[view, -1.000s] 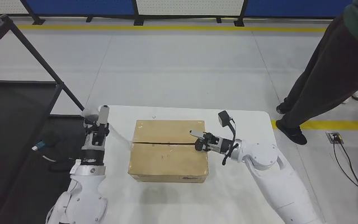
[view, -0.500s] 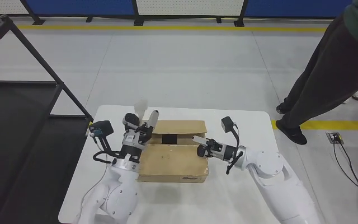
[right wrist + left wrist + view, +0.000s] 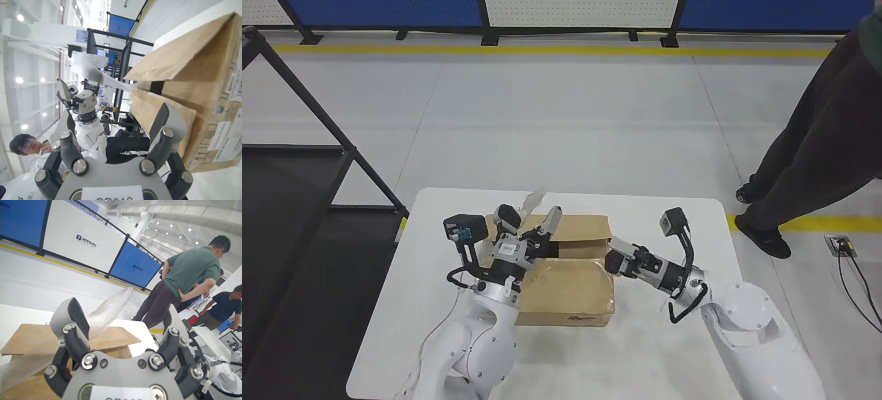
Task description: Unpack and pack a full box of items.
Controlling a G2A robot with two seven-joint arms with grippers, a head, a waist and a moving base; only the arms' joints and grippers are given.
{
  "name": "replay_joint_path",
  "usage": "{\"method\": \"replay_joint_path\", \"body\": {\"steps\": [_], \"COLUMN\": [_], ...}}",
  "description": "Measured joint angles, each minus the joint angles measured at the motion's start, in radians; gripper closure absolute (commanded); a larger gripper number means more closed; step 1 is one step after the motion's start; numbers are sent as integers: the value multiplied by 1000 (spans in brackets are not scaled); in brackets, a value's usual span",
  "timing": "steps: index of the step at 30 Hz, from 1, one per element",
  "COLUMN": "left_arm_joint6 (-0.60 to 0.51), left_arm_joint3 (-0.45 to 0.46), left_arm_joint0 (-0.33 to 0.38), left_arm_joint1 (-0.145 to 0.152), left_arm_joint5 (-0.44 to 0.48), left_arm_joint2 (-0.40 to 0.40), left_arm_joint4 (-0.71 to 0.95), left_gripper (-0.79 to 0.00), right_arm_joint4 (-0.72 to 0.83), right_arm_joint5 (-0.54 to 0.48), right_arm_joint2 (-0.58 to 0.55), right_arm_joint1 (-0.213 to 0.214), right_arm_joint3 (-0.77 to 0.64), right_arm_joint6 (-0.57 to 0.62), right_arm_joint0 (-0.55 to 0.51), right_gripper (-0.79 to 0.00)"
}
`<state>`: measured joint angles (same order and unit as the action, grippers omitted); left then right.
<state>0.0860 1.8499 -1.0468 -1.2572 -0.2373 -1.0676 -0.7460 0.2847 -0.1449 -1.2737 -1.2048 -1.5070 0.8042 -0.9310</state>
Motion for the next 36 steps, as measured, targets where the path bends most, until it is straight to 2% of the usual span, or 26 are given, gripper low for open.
{"method": "replay_joint_path", "body": {"steps": [3, 6, 13, 23, 36], "left_arm_joint6": [5, 9, 15, 16, -48], "left_arm_joint3": [-12, -23, -40, -55, -108], "left_arm_joint0": [3, 4, 0, 6, 50], "left_arm_joint1": [-5, -10, -18, -32, -54], "left_arm_joint5": [-3, -3, 3, -1, -4], "left_arm_joint2": [-8, -16, -48, -68, 9], "left_arm_joint4": [7, 8, 25, 33, -92], "left_gripper": [-785, -785, -785, -785, -785], "right_arm_joint4": [41, 45, 20, 19, 3], "right_arm_joint5": [22, 93, 248, 245, 225], "right_arm_joint2": [3, 29, 135, 194, 184], "right_arm_joint1": [-5, -11, -34, -46, -39], "right_arm_joint3": [-5, 25, 188, 308, 312], "right_arm_joint6": [-30, -54, -38, 53, 99], "right_arm_joint0": [26, 79, 229, 291, 270], "right_gripper": [-785, -785, -785, -785, -785]}}
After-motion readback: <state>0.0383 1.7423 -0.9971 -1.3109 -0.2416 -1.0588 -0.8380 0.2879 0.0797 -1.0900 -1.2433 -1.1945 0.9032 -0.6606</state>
